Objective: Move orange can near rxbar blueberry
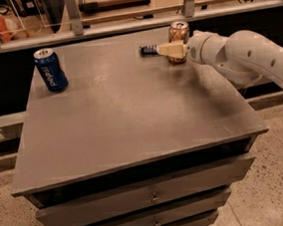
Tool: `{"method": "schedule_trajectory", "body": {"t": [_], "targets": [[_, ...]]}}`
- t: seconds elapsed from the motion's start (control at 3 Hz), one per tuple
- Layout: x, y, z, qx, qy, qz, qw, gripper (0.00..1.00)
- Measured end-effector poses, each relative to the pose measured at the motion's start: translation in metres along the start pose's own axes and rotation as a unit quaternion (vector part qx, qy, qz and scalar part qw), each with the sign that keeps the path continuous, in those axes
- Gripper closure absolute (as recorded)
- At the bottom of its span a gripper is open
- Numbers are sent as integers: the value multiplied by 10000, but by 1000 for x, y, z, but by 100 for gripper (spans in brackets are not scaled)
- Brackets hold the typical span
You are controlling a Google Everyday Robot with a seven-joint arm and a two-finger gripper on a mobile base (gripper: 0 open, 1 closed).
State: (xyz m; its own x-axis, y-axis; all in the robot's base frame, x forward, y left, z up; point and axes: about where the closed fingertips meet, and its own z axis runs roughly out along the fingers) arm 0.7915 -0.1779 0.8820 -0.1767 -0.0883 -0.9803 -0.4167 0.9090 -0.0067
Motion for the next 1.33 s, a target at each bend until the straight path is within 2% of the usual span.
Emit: {"method": "schedule_trajectory", "body": {"t": [0.33, 0.67, 1.33], "targets": [[0, -1, -1, 8, 0, -6, 10000, 0], [1, -7, -16, -27, 44, -32, 10000, 0], [8, -32, -66, -572, -109, 74, 9983, 0]]}}
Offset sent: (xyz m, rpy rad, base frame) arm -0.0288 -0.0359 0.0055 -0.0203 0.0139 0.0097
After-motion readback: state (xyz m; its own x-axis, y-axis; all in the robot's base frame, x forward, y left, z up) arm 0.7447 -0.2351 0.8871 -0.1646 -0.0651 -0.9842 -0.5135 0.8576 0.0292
